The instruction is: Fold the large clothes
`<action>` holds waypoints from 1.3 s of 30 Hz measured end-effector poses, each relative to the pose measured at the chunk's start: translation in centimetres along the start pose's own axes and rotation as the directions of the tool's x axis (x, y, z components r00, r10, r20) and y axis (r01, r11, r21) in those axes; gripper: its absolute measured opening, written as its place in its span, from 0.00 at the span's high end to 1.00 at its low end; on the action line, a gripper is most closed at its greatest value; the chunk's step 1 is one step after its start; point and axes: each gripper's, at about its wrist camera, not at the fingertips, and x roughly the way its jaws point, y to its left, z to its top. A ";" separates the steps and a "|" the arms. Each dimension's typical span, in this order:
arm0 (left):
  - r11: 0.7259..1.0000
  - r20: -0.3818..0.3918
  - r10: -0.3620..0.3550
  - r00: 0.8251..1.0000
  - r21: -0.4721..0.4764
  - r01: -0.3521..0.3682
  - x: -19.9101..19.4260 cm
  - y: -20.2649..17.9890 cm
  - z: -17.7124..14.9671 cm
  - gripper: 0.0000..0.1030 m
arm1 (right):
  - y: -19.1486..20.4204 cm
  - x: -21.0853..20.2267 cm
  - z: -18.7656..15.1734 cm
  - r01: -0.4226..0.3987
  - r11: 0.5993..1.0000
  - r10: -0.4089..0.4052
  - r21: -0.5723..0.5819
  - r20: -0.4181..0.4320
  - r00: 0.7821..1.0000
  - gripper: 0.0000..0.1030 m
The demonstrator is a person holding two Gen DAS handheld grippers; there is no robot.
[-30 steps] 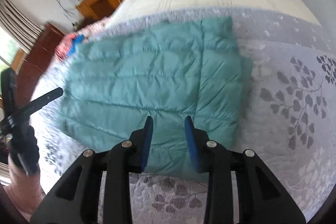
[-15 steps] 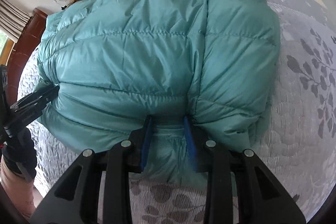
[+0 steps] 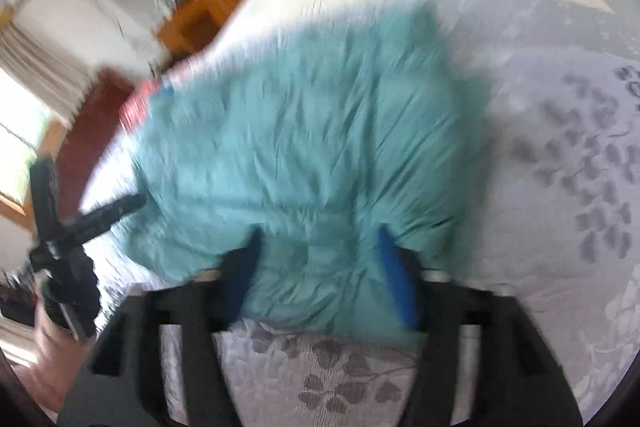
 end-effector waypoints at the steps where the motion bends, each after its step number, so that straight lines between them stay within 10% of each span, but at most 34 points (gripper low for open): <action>1: 1.000 0.035 -0.007 0.999 -0.024 0.008 -1.2 1.2 0.7 0.24 | -1.0 -1.2 0.3 -0.003 1.000 0.002 0.022 0.030 1.000 0.25; 10: 0.984 0.014 -0.015 1.000 -0.177 0.018 0.4 8.9 2.4 0.21 | -10.3 0.4 2.8 -0.153 0.956 0.154 0.250 0.016 0.988 0.15; 31: 0.917 -0.053 -0.249 0.967 -0.334 0.218 8.2 12.3 2.3 0.11 | -12.4 7.9 3.9 -0.293 0.901 0.325 0.321 -0.052 0.944 0.13; 36: 0.870 -0.075 -0.372 0.925 -0.376 0.319 9.8 11.6 2.2 0.15 | -11.7 9.0 4.5 -0.318 0.895 0.353 0.311 -0.061 0.934 0.36; 39: 0.861 -0.067 -0.389 0.919 -0.382 0.337 9.5 11.0 2.1 0.47 | -11.7 9.0 4.6 -0.349 0.883 0.383 0.313 -0.052 0.922 0.55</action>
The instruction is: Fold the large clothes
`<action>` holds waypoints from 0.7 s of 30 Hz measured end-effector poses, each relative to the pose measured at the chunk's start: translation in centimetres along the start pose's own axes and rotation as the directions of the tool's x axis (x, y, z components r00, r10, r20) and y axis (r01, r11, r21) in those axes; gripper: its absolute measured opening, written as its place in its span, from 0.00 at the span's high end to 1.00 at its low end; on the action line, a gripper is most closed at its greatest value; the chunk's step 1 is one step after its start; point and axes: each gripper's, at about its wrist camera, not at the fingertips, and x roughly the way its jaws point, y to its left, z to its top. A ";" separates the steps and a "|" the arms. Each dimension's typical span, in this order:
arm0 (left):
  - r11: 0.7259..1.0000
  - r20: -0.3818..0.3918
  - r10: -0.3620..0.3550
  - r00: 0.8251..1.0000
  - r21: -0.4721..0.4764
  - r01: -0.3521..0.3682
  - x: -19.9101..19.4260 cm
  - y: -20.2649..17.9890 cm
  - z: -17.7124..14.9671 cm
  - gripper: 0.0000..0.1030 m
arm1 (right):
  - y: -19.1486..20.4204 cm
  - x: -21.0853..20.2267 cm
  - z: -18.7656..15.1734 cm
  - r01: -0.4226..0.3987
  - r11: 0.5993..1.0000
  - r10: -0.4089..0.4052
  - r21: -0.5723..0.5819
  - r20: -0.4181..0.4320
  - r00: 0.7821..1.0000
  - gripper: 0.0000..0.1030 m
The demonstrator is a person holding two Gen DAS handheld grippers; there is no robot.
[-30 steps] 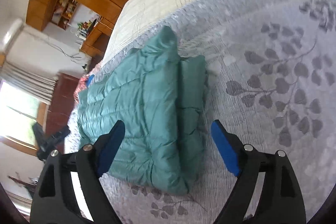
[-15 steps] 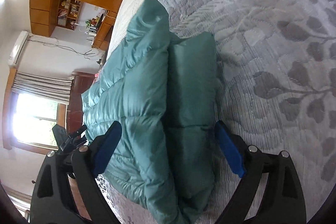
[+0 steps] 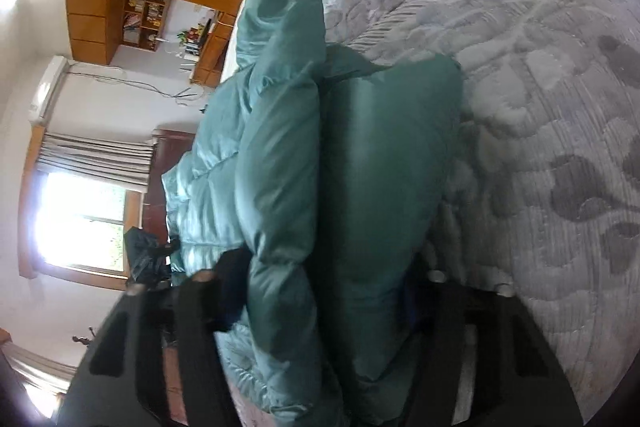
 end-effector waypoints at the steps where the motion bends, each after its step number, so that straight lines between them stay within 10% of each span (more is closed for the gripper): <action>1: 1.000 0.006 -0.008 1.000 -0.001 0.008 -0.3 -0.2 -0.1 0.57 | 0.2 -0.2 -0.1 -0.007 1.000 0.007 -0.006 0.003 1.000 0.62; 7: 0.999 0.065 -0.022 0.998 0.045 0.019 -3.7 -2.6 -1.0 0.77 | 2.7 -3.5 -1.4 -0.088 0.995 0.090 -0.048 0.043 0.995 0.76; 21: 0.955 0.173 -0.094 0.980 0.294 0.040 -17.7 -12.4 -10.8 0.78 | 12.9 -17.0 -12.0 -0.046 0.953 0.087 -0.301 0.122 0.989 0.77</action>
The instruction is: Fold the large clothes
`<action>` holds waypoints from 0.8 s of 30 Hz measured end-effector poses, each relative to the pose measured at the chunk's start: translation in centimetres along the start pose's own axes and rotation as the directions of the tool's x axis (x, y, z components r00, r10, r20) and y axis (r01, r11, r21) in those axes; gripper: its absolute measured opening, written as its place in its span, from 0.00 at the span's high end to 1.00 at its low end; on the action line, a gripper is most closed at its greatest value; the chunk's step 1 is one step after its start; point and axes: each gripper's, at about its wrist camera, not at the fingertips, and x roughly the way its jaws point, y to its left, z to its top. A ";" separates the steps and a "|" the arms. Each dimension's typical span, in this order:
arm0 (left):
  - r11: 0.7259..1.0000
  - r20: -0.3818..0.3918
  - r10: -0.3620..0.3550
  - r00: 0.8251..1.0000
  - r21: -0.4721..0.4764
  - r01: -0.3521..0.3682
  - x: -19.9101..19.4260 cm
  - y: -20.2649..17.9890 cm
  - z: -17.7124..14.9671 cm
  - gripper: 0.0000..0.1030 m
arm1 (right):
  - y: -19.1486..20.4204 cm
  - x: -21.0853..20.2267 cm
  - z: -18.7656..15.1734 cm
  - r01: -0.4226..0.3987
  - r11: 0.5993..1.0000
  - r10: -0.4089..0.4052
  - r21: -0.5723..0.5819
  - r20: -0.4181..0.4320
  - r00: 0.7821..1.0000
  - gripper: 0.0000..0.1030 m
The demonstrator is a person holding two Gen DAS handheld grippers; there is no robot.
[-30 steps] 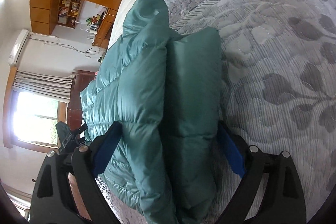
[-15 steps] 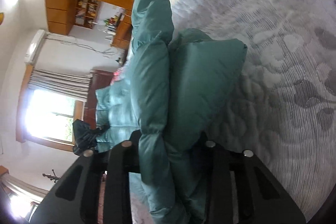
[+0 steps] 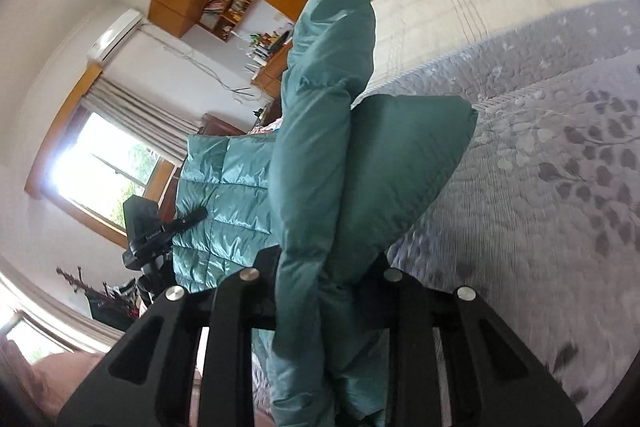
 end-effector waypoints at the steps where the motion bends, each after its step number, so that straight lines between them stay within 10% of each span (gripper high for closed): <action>1: 1.000 0.001 0.006 1.000 0.009 -0.006 -1.1 -0.4 -1.0 0.78 | 0.6 -0.7 -0.7 0.000 1.000 0.000 -0.004 0.001 1.000 0.77; 12: 0.990 -0.064 0.122 0.990 -0.057 -0.125 -3.9 3.5 -10.7 0.76 | 0.4 1.3 -9.3 0.021 0.994 -0.008 0.110 -0.119 0.993 0.77; 17: 0.961 -0.153 0.261 0.953 -0.055 -0.272 -0.2 8.2 -14.6 0.72 | -3.0 5.0 -12.4 0.151 0.974 -0.113 0.171 -0.213 0.970 0.76; 24: 0.957 -0.169 0.257 0.952 -0.095 -0.275 2.6 12.1 -17.3 0.41 | -6.3 7.9 -14.0 0.224 0.951 -0.166 0.214 -0.261 0.951 0.70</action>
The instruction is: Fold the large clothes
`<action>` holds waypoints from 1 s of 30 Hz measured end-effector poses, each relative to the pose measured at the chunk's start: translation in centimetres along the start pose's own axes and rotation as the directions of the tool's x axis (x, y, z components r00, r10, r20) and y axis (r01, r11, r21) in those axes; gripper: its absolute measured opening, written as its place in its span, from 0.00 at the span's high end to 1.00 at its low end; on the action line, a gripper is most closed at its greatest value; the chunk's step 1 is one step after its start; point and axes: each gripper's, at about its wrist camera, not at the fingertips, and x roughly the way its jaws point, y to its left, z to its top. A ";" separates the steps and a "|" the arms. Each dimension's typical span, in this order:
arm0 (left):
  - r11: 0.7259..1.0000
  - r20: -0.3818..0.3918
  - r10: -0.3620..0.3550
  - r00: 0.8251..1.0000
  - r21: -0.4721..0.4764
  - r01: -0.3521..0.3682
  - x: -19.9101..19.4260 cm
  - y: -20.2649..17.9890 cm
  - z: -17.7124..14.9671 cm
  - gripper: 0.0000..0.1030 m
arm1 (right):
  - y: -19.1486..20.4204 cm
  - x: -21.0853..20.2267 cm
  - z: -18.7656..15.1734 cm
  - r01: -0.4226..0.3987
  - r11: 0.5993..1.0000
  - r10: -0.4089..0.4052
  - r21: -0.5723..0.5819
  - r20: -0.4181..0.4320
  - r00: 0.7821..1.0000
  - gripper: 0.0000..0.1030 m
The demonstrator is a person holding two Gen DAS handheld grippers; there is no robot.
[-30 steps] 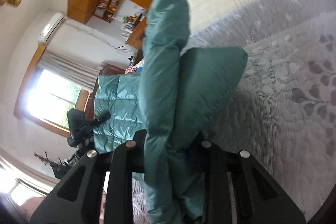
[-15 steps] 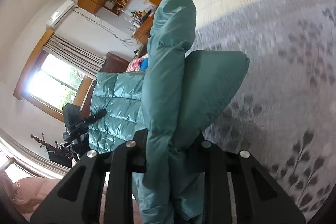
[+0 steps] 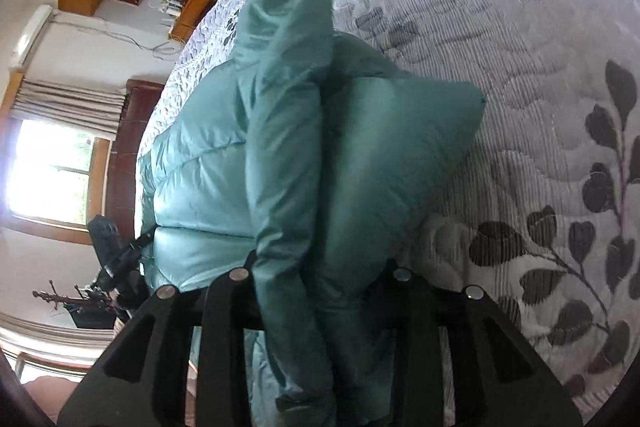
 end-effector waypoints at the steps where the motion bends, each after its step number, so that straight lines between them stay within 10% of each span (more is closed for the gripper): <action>1: 1.000 0.000 0.001 1.000 -0.003 -0.001 0.2 0.1 0.0 0.40 | -0.2 0.2 0.0 -0.009 1.000 0.009 0.012 0.000 1.000 0.69; 9: 0.997 -0.020 0.051 0.999 -0.058 -0.052 -0.8 0.7 2.1 0.35 | -1.2 -2.9 -0.6 0.031 0.999 -0.032 0.026 0.040 0.999 0.50; 17: 0.996 0.156 0.089 0.984 -0.004 -0.090 -8.5 -2.1 3.2 0.34 | 5.2 -9.0 -2.8 0.161 0.973 -0.135 -0.165 0.159 0.978 0.50; 30: 0.966 0.010 0.144 0.990 0.216 -0.142 1.4 -8.7 -0.3 0.33 | 8.5 1.1 -4.4 0.343 0.888 -0.349 -0.306 0.035 0.936 0.55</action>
